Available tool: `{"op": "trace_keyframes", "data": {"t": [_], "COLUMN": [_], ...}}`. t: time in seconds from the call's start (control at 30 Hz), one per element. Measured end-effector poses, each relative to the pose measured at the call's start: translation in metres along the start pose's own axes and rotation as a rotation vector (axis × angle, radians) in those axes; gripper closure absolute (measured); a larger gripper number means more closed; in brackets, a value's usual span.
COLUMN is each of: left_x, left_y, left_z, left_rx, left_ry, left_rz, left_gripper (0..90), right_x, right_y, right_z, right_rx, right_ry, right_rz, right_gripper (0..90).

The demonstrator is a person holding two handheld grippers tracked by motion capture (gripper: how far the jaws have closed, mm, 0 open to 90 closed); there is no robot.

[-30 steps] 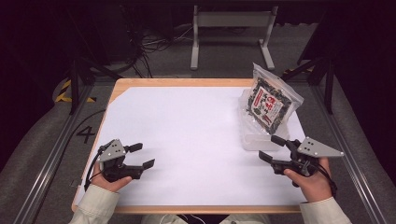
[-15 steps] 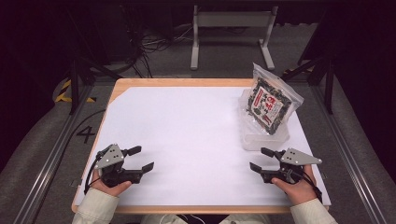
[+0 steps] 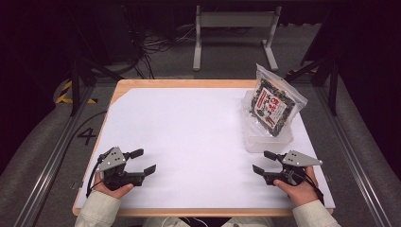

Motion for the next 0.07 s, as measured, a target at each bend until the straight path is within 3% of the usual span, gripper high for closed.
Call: {"op": "trace_keyframes", "data": {"t": [0.07], "left_x": [0.0002], "left_y": [-0.0003], "left_z": [0.0006], "left_rx": [-0.002], "left_ry": [0.000], "left_rz": [0.003], "left_gripper": [22.6], "right_x": [0.0001], "right_y": [0.0000], "right_z": [0.0002], "right_rx": [0.002], "right_ry": [0.000], "right_rz": [0.000], "right_gripper": [25.9]}}
Point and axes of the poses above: each handheld gripper's, and its own axes: z roughly forward along the jaws, y roughly out of its top, x roughly to its left, the point moved 6 cm from there along z, roughly forward along the jaws, and after that the axes turned 9 degrees about -y, right-handed, at the moved point
